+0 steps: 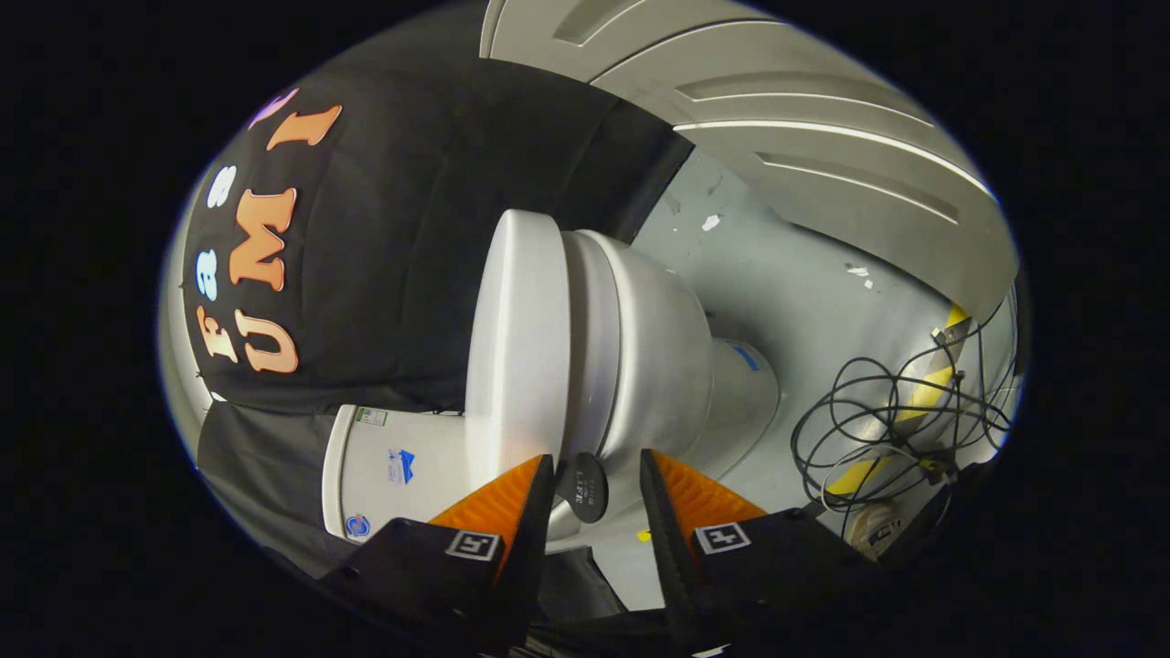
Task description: Open the toilet lid.
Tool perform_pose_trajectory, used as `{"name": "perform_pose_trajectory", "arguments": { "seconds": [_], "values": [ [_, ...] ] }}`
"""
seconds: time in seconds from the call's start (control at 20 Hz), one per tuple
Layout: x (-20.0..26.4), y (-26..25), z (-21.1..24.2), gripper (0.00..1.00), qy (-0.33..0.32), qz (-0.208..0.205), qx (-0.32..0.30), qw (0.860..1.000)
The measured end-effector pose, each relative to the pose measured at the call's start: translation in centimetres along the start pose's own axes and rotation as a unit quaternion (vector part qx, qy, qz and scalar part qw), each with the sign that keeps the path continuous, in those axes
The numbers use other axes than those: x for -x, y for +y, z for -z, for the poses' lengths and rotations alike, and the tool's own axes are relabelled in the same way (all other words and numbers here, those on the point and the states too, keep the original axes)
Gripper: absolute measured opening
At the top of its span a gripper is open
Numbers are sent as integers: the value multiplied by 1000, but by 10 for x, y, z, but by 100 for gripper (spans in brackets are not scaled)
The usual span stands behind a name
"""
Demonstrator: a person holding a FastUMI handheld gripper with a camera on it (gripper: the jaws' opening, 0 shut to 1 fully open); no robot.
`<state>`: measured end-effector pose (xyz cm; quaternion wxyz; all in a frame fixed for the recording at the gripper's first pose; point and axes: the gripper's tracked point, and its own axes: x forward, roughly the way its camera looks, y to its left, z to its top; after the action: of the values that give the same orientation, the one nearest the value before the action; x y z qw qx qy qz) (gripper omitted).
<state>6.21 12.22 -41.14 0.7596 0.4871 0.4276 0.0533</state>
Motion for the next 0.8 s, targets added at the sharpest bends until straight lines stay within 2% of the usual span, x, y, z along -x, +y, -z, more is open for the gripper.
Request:
{"name": "perform_pose_trajectory", "arguments": {
  "seconds": [0.3, 0.4, 0.6, 0.65, 0.7, 0.75, 0.8],
  "values": [
    [-13, 2, 15, 63, 27, -9, -5, 1000],
    [-17, 1, 12, 44, 25, -12, -3, 1000],
    [-18, 5, 10, 23, 26, -30, -13, 999],
    [-14, 8, 8, 23, 26, -46, -28, 998],
    [-14, 13, 4, 16, 22, -57, -50, 997],
    [-16, 12, 11, 8, 26, -59, -46, 997],
    [-16, 9, 7, 8, 18, -58, -42, 997]
  ]
}}
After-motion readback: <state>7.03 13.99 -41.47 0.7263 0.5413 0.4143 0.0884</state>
